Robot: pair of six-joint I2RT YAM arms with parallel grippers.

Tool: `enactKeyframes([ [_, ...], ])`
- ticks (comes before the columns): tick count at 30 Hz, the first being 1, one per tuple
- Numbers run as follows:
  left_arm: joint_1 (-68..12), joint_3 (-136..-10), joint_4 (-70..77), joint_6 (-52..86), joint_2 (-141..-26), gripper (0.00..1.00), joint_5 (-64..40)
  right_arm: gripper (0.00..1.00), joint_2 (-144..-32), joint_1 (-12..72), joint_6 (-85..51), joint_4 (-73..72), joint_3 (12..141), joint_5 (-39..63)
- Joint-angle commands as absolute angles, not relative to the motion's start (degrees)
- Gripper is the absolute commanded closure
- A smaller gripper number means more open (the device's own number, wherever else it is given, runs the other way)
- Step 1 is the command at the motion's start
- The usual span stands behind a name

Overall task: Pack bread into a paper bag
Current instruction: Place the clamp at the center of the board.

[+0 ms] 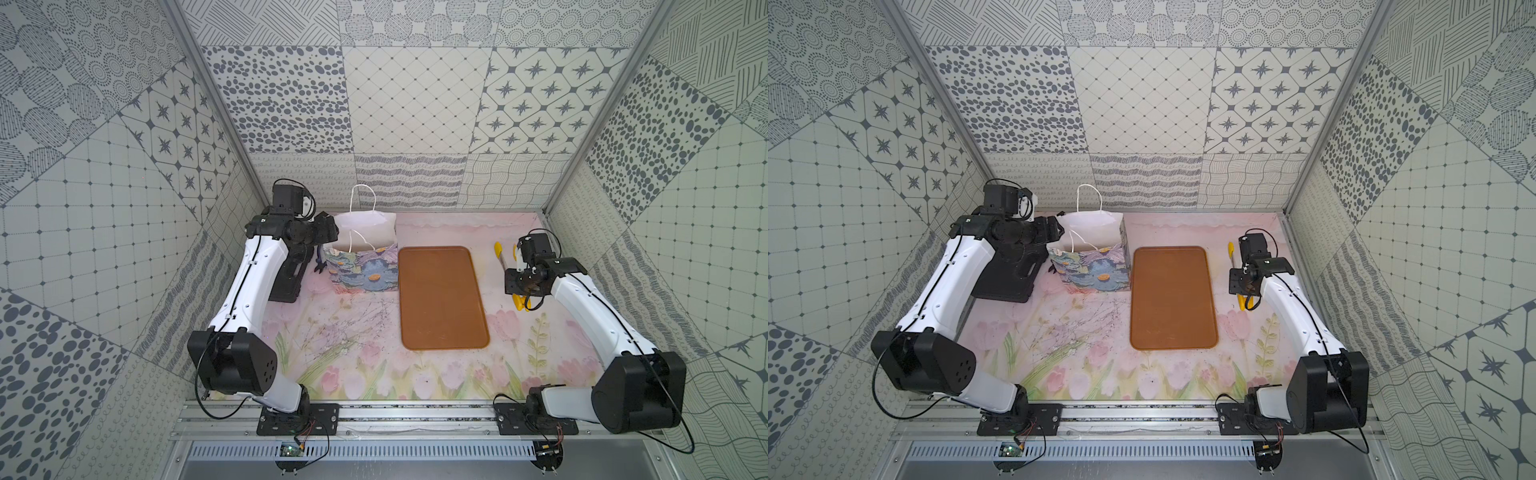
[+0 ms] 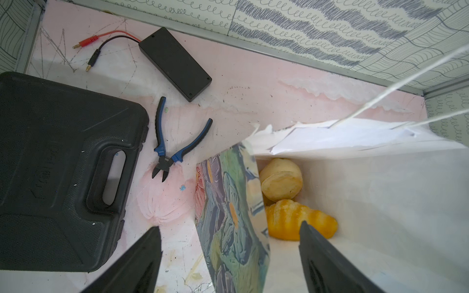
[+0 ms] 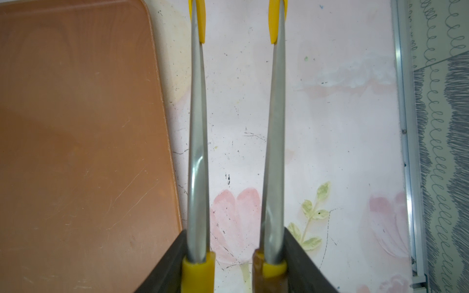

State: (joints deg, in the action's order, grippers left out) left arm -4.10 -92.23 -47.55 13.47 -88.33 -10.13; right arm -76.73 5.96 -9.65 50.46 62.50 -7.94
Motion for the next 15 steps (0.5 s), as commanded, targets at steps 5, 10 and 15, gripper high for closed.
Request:
enactKeyframes([
  [5, -3.9, -94.4, -48.5, 13.0, -87.2, 0.04, -8.7, 0.45, -77.9, 5.6, -10.8, 47.0, 60.9, -8.8],
  [10, -3.6, -95.9, -49.0, 13.3, -87.1, 0.02, -8.8, 0.45, -78.8, 5.6, -11.3, 46.7, 60.5, -9.1],
  [15, -3.1, -96.2, -48.9, 13.6, -86.2, 0.01, -7.6, 0.45, -80.2, 5.5, -12.7, 46.1, 60.6, -9.6],
])
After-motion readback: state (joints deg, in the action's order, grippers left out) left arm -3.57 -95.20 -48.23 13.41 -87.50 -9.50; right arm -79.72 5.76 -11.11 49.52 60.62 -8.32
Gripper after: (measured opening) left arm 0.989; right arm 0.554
